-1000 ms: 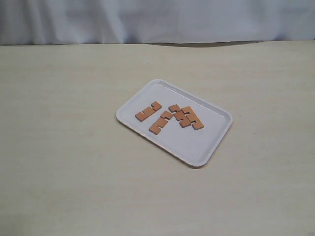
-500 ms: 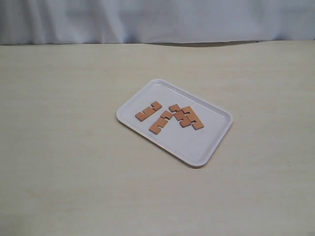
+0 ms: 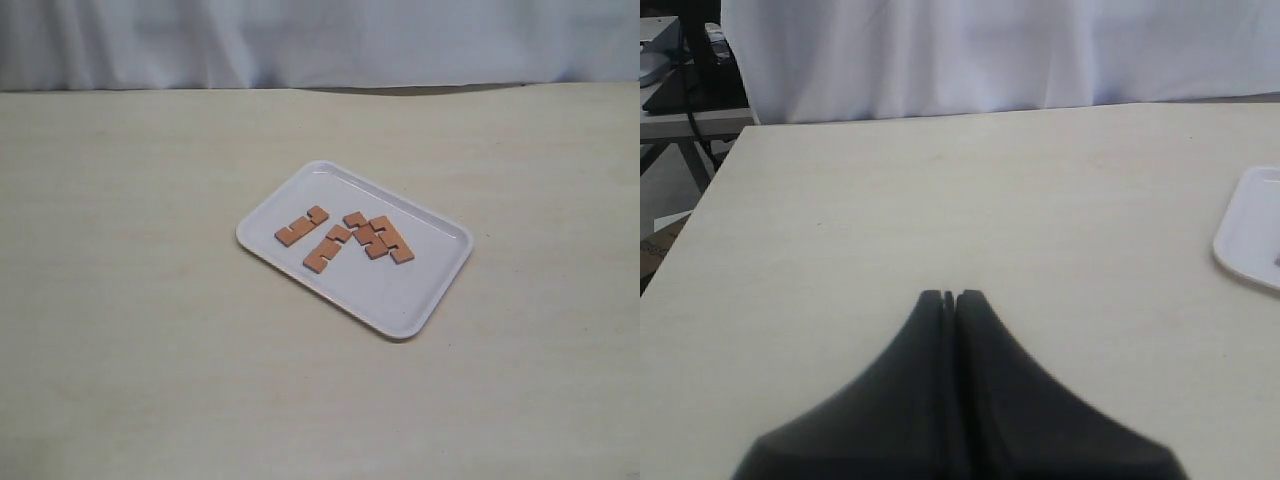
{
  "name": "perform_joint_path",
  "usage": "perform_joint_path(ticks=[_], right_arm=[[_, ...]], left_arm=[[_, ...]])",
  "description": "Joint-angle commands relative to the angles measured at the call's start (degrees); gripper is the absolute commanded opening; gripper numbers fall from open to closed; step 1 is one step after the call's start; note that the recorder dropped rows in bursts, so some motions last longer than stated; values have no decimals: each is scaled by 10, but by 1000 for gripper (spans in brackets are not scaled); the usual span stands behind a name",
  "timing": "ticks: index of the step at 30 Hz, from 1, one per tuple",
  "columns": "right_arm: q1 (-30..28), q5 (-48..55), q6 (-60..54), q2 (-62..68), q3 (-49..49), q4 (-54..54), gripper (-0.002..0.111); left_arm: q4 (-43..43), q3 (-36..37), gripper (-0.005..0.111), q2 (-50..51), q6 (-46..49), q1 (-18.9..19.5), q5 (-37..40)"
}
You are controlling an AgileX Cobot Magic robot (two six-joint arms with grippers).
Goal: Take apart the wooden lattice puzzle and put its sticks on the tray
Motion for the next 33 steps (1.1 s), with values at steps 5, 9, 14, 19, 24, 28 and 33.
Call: perform_joint_path(ticks=[5, 9, 14, 19, 24, 28, 33], right_arm=[[1, 34, 2, -2, 1, 4, 4], [1, 76, -1, -2, 1, 13, 4], [1, 123, -17, -2, 1, 17, 5], [1, 123, -17, -2, 1, 17, 5], [1, 123, -17, -2, 1, 17, 5], [1, 123, -17, -2, 1, 17, 5], [1, 123, -17, -2, 1, 17, 5]], left_arm=[[1, 1, 0, -1, -1, -3, -4], [1, 1, 0, -1, -1, -3, -4], [1, 1, 0, -1, -1, -3, -4], [1, 1, 0, -1, -1, -3, -4], [1, 1, 0, -1, -1, -3, -4], [1, 1, 0, -1, -1, -3, -4], [1, 1, 0, -1, -1, -3, -4]])
